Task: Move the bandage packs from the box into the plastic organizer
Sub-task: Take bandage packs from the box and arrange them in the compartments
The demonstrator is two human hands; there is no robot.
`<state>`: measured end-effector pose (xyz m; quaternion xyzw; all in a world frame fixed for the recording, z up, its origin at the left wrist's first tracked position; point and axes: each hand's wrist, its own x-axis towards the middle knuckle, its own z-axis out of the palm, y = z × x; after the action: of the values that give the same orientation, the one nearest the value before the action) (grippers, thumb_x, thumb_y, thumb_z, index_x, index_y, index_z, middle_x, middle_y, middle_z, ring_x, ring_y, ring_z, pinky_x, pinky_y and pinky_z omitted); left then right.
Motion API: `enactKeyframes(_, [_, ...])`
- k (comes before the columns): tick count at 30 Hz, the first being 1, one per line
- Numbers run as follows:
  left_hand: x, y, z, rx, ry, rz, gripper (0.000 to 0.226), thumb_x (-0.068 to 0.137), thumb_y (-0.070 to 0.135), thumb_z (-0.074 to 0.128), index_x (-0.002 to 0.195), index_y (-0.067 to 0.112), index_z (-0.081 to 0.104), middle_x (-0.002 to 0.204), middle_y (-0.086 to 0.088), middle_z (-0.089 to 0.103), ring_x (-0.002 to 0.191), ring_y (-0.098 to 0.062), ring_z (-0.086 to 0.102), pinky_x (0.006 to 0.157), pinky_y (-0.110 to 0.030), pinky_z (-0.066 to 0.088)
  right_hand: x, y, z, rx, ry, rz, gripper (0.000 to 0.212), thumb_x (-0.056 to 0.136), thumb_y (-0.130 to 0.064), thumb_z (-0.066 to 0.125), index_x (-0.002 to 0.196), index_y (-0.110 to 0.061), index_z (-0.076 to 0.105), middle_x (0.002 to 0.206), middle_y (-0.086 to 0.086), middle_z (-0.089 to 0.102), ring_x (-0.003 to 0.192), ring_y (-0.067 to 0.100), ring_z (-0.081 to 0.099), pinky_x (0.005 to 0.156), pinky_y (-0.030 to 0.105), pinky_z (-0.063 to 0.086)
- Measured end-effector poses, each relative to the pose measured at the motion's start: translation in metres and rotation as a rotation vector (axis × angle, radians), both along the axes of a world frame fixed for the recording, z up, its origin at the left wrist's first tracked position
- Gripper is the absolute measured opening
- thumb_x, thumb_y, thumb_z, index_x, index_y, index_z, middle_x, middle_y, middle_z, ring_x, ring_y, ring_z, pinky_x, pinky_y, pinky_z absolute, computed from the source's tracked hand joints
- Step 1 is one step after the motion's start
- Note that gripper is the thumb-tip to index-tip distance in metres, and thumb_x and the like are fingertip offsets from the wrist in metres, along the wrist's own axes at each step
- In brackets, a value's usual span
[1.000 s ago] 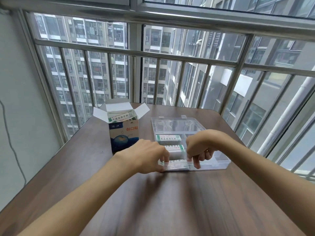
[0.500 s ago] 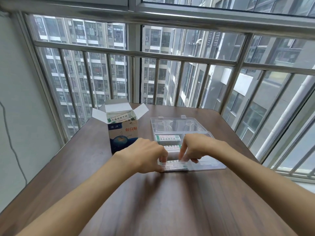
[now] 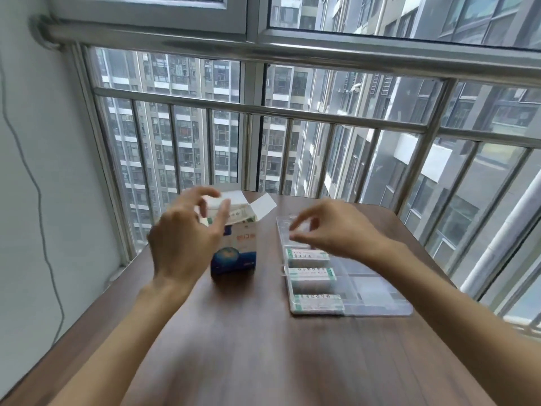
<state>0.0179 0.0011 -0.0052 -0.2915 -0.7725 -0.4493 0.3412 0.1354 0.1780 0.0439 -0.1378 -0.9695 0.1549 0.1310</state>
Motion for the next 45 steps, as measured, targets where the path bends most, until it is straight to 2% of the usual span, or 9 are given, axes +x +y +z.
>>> enactKeyframes(6, [-0.026, 0.005, -0.027, 0.248, -0.508, -0.017, 0.055, 0.085, 0.037, 0.066, 0.127, 0.016, 0.037, 0.075, 0.002, 0.046, 0.067, -0.014, 0.051, 0.06, -0.032, 0.04, -0.055, -0.038, -0.021, 0.302, 0.059, 0.168, 0.047, 0.101, -0.035, 0.035, 0.146, -0.023, 0.029, 0.148, -0.002, 0.037, 0.137, 0.018, 0.025, 0.112, 0.037, 0.019])
enactKeyframes(10, [-0.03, 0.008, -0.042, 0.358, -0.63, -0.09, 0.072, 0.08, 0.04, 0.069, 0.136, 0.015, 0.031, 0.08, 0.004, 0.043, 0.07, -0.012, 0.05, 0.071, -0.034, 0.04, -0.062, -0.036, -0.038, 0.391, -0.016, 0.19, 0.038, 0.096, -0.039, 0.041, 0.128, -0.022, 0.051, 0.132, -0.001, 0.054, 0.127, 0.02, 0.031, 0.104, 0.034, 0.016])
enactKeyframes(14, [-0.025, 0.007, -0.045, 0.483, -0.757, -0.244, 0.072, 0.07, 0.043, 0.063, 0.132, 0.019, 0.036, 0.092, 0.001, 0.052, 0.075, -0.013, 0.053, 0.067, -0.029, 0.045, -0.053, -0.035, -0.043, 0.237, 0.227, 0.175, 0.028, 0.085, -0.05, 0.058, 0.1, -0.03, 0.07, 0.091, -0.008, 0.059, 0.103, 0.016, 0.036, 0.084, 0.027, 0.019])
enactKeyframes(17, [-0.014, 0.007, -0.046, 0.558, -0.732, -0.415, 0.008, 0.074, 0.022, 0.059, 0.078, 0.016, 0.057, 0.056, 0.012, 0.052, 0.049, -0.002, 0.041, 0.044, -0.013, 0.033, -0.049, -0.042, -0.051, 0.254, 0.287, 0.195, 0.045, 0.076, -0.068, 0.046, 0.093, -0.036, 0.073, 0.075, -0.013, 0.059, 0.087, 0.012, 0.032, 0.08, 0.025, 0.018])
enactKeyframes(19, [-0.011, 0.006, -0.049, 0.568, -0.665, -0.441, 0.015, 0.07, 0.019, 0.052, 0.056, 0.016, 0.048, 0.041, 0.012, 0.04, 0.04, -0.001, 0.032, 0.04, -0.016, 0.027, -0.047, -0.048, -0.053, 0.259, 0.212, 0.217, 0.051, 0.075, -0.072, 0.038, 0.094, -0.04, 0.073, 0.073, -0.013, 0.059, 0.083, 0.012, 0.031, 0.08, 0.026, 0.019])
enactKeyframes(24, [-0.011, 0.005, -0.053, 0.511, -0.538, -0.489, 0.032, 0.075, 0.016, 0.048, 0.099, 0.009, 0.067, 0.049, 0.016, 0.051, 0.043, 0.001, 0.041, 0.043, -0.011, 0.031, -0.041, -0.043, -0.042, -0.03, 0.012, 0.271, 0.026, 0.084, -0.053, 0.058, 0.1, -0.038, 0.072, 0.09, -0.006, 0.063, 0.09, 0.015, 0.033, 0.081, 0.028, 0.025])
enactKeyframes(31, [-0.01, 0.006, -0.054, 0.491, -0.551, -0.535, 0.036, 0.078, 0.025, 0.052, 0.109, 0.016, 0.067, 0.073, 0.009, 0.067, 0.058, 0.001, 0.052, 0.051, -0.012, 0.037, -0.044, -0.029, -0.046, -0.171, 0.019, 0.283, 0.029, 0.091, -0.043, 0.052, 0.106, -0.027, 0.072, 0.081, -0.008, 0.06, 0.095, 0.023, 0.041, 0.091, 0.04, 0.037])
enactKeyframes(37, [-0.005, 0.008, -0.049, 0.478, -0.518, -0.503, 0.034, 0.079, 0.02, 0.05, 0.108, 0.019, 0.067, 0.056, 0.016, 0.057, 0.049, 0.003, 0.048, 0.048, -0.008, 0.034, -0.047, -0.026, -0.042, -0.542, 0.165, 0.303, 0.019, 0.094, -0.024, 0.056, 0.085, -0.019, 0.073, 0.066, -0.006, 0.066, 0.057, -0.005, 0.053, 0.057, 0.008, 0.036])
enactKeyframes(45, [-0.022, 0.004, -0.049, 0.403, -0.587, -0.37, 0.013, 0.094, 0.023, 0.059, 0.081, 0.023, 0.061, 0.057, 0.016, 0.065, 0.054, -0.002, 0.057, 0.052, -0.016, 0.044, -0.045, -0.026, -0.034, -0.82, 0.258, 0.379, 0.019, 0.092, -0.017, 0.055, 0.107, -0.014, 0.067, 0.078, 0.003, 0.068, 0.079, 0.006, 0.061, 0.076, 0.014, 0.047])
